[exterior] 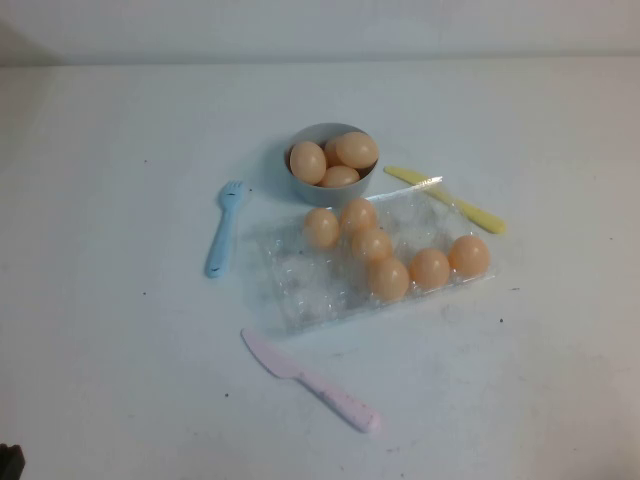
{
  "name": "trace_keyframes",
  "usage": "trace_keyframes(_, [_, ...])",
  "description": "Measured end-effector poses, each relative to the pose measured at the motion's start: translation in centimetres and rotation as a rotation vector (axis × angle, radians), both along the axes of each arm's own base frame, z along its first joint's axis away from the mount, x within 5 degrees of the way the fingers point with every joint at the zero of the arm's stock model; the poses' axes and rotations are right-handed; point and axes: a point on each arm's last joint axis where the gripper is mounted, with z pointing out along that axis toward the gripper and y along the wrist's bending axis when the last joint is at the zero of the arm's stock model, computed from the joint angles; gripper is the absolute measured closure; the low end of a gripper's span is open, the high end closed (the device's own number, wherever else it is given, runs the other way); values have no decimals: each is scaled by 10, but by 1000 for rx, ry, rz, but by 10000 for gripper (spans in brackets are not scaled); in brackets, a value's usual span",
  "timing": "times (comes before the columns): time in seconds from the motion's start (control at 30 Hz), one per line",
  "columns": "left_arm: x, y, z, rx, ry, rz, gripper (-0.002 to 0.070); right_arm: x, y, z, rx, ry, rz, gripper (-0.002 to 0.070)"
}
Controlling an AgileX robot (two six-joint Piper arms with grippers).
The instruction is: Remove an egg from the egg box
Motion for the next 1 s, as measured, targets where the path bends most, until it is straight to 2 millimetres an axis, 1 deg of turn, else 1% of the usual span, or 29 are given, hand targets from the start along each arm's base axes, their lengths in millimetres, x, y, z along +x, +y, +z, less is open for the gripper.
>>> trace_keyframes(0.17, [0, 0, 0, 0, 0, 0, 679, 0, 2, 0, 73, -3, 4, 694])
trace_keyframes(0.27, [0, 0, 0, 0, 0, 0, 678, 0, 5, 1, 152, -6, 9, 694])
trace_keyframes(0.33, [0, 0, 0, 0, 0, 0, 678, 0, 7, 2, 236, -17, 12, 694])
trace_keyframes(0.4, [0, 0, 0, 0, 0, 0, 678, 1, 11, 5, 367, -40, 15, 694])
trace_keyframes(0.57, [0, 0, 0, 0, 0, 0, 678, 2, 18, 17, 847, -116, 6, 694])
trace_keyframes(0.63, [0, 0, 0, 0, 0, 0, 678, 2, 18, 20, 950, -132, 0, 694])
trace_keyframes(0.73, [0, 0, 0, 0, 0, 0, 678, 2, 18, 20, 971, -129, 2, 694])
trace_keyframes(1.0, [0, 0, 0, 0, 0, 0, 678, 1, 23, 16, 905, -67, 37, 694])
